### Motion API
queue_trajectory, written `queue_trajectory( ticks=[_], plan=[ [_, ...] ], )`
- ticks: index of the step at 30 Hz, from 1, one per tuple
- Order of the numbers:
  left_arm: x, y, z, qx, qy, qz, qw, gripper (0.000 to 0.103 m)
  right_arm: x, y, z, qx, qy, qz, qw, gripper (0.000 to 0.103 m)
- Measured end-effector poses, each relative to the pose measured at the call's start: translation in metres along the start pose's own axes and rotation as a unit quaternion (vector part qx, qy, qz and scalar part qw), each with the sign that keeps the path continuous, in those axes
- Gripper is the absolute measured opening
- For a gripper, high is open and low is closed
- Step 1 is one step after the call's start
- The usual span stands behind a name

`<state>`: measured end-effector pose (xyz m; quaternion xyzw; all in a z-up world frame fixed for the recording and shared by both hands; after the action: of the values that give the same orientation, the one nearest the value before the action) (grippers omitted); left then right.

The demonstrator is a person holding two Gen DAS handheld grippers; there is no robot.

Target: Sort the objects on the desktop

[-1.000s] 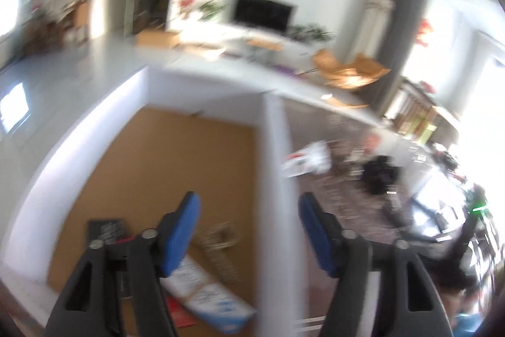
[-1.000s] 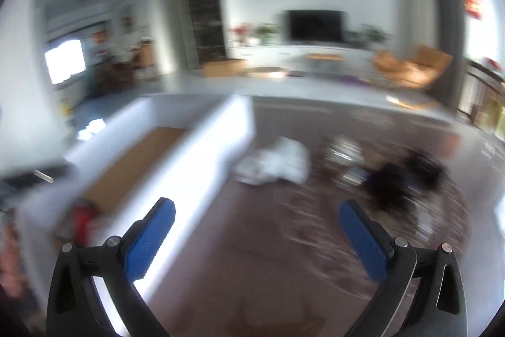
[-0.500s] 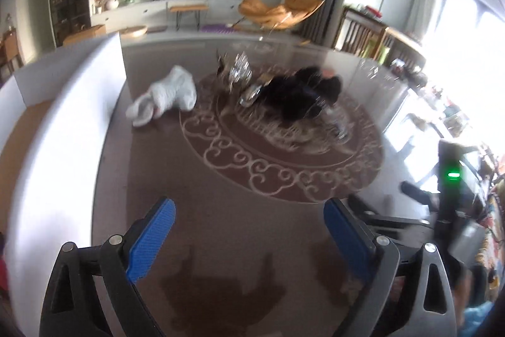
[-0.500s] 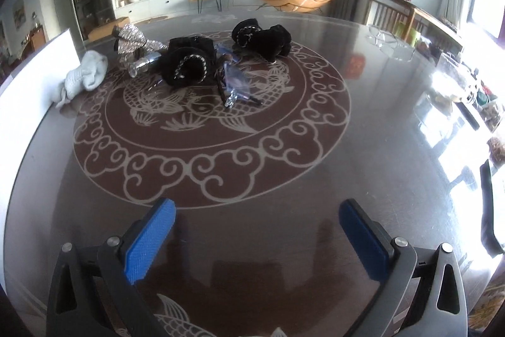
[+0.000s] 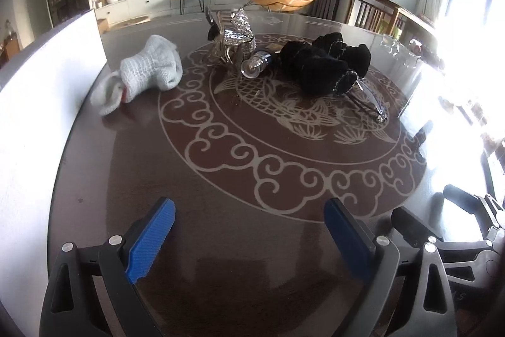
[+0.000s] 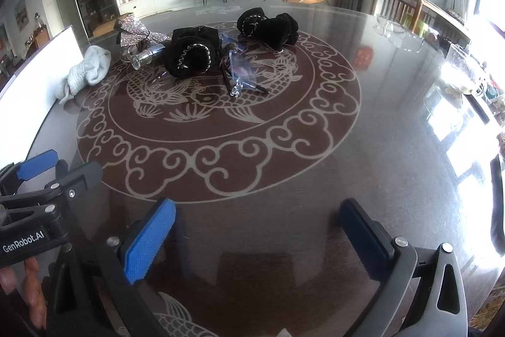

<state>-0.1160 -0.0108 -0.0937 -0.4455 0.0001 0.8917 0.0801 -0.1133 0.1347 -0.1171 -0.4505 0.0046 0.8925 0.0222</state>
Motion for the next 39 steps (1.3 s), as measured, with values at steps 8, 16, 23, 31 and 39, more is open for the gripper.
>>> queue_trajectory(
  ticks=[8,16,23,31,39],
  plan=[
    [0.0093,-0.0006,-0.0031,0.017,0.015,0.03,0.9993,0.103,0.0005,0.0004,0.0007,0.002,0.0,0.001,1.0,0.103],
    [0.0093,-0.0006,-0.0031,0.016,0.015,0.03,0.9993,0.103,0.0003,0.0004,0.0007,0.002,0.0,0.001,1.0,0.103],
    [0.0095,-0.0004,-0.0031,0.016,0.015,0.03,0.9993,0.103,0.0004,0.0004,0.0008,0.002,0.0,0.001,1.0,0.103],
    [0.0097,-0.0003,-0.0032,0.016,0.015,0.03,0.9993,0.103,0.0006,0.0008,0.0009,0.002,0.0,0.001,1.0,0.103],
    [0.0098,-0.0001,-0.0031,0.016,0.015,0.03,0.9993,0.103,0.0006,0.0006,0.0009,0.002,0.0,0.001,1.0,0.103]
  ],
)
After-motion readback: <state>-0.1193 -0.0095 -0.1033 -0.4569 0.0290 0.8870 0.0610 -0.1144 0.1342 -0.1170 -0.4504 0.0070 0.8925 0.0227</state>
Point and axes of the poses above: each gripper's, at about its wrist camera, not at the fingertips, and x roughly the way its jaws point, y to its left, z to its top, the point moved 10 cm from there along x, roughly the way its jaws point
